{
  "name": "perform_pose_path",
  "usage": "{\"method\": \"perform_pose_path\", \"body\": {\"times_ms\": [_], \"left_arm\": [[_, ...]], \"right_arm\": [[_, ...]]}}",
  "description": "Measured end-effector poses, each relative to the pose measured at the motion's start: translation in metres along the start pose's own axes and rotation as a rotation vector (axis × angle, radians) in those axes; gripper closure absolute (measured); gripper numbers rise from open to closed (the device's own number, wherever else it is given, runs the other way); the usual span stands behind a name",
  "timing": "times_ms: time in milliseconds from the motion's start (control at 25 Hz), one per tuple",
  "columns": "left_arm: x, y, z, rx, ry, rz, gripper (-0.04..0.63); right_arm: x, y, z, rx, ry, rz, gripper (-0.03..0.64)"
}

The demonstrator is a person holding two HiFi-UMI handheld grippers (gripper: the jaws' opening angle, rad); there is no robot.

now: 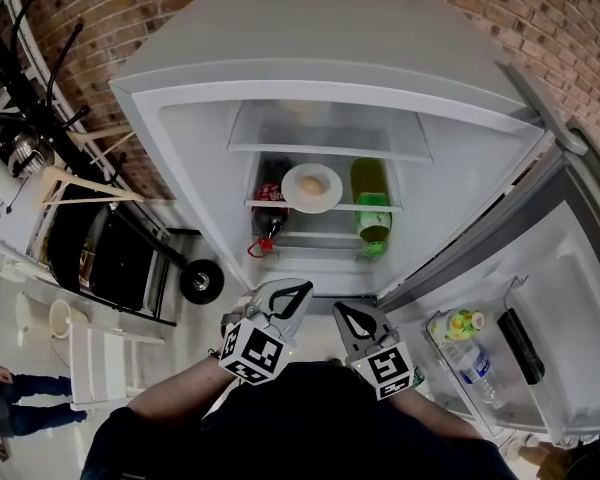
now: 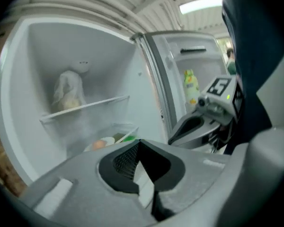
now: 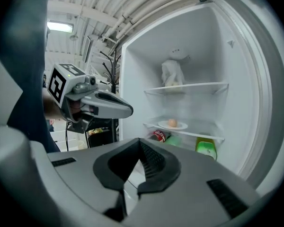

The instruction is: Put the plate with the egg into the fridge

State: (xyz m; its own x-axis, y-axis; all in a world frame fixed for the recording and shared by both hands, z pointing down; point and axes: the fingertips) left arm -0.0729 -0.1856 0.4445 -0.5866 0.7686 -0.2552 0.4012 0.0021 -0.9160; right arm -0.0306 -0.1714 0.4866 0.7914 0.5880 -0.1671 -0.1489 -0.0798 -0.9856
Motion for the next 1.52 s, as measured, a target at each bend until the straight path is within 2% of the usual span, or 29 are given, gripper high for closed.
{"method": "perform_pose_path", "body": {"times_ms": [80,120,200,280,480,720,1520], "left_arm": [[0.006,0.010,-0.010,0.133,-0.055,-0.070,0.591],[0.009,0.013,-0.014,0.174,-0.074,-0.097,0.591],[0.012,0.015,-0.022,0.207,-0.089,-0.134,0.591],[0.015,0.013,-0.031,0.220,-0.100,-0.153,0.591],[0.020,0.004,-0.055,0.253,-0.188,-0.158,0.591],[0.024,0.003,-0.060,0.298,-0.210,-0.171,0.591],[0.032,0.002,-0.053,0.296,-0.176,-0.174,0.591]], "right_arm": [[-0.001,0.003,0.002,0.002,0.008,-0.011,0.606],[-0.001,0.004,0.003,0.004,0.012,-0.018,0.607],[-0.002,0.007,0.005,0.008,0.018,-0.031,0.607],[-0.002,0.009,0.006,0.012,0.022,-0.042,0.607],[-0.002,0.013,0.009,0.018,0.032,-0.061,0.607],[-0.001,0.018,0.011,0.019,0.038,-0.084,0.607],[-0.001,0.026,0.017,0.020,0.066,-0.100,0.607]]}}
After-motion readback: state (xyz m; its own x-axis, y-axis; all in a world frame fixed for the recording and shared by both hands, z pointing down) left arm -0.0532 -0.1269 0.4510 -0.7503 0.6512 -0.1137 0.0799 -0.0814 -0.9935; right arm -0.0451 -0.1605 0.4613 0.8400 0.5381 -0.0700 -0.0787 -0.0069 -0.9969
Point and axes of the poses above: the fingertips, and each gripper's own axes: x backward along the fingers, z to its left, y out of its top, and after that the axes turned 5 degrees about -z, right-handed
